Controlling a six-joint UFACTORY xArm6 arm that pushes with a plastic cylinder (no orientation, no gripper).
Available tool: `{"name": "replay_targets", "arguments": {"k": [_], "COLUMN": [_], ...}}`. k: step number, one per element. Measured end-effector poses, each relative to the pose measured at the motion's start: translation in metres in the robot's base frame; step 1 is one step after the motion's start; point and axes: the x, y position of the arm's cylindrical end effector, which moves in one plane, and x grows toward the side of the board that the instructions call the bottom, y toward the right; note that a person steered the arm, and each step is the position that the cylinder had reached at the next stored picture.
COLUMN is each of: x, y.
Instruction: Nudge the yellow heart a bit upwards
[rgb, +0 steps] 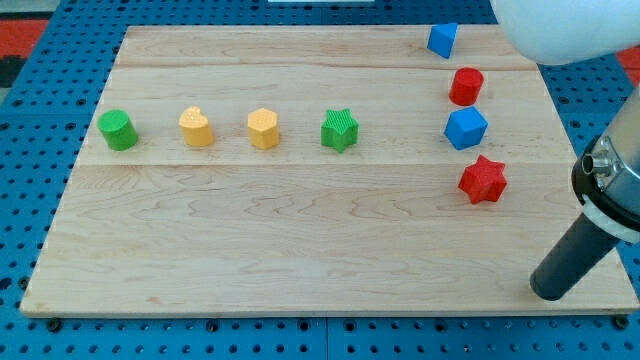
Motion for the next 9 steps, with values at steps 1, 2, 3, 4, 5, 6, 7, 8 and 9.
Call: {"name": "replay_targets", "arguments": {"k": [1, 2, 3, 4, 5, 6, 7, 8, 9], "x": [0.001, 0.000, -0.014, -0.063, -0.109, -0.142, -0.154, -0.159, -0.150], "y": [0.004, 0.014, 0.045, 0.064, 0.067, 0.018, -0.021, -0.049, -0.113]}}
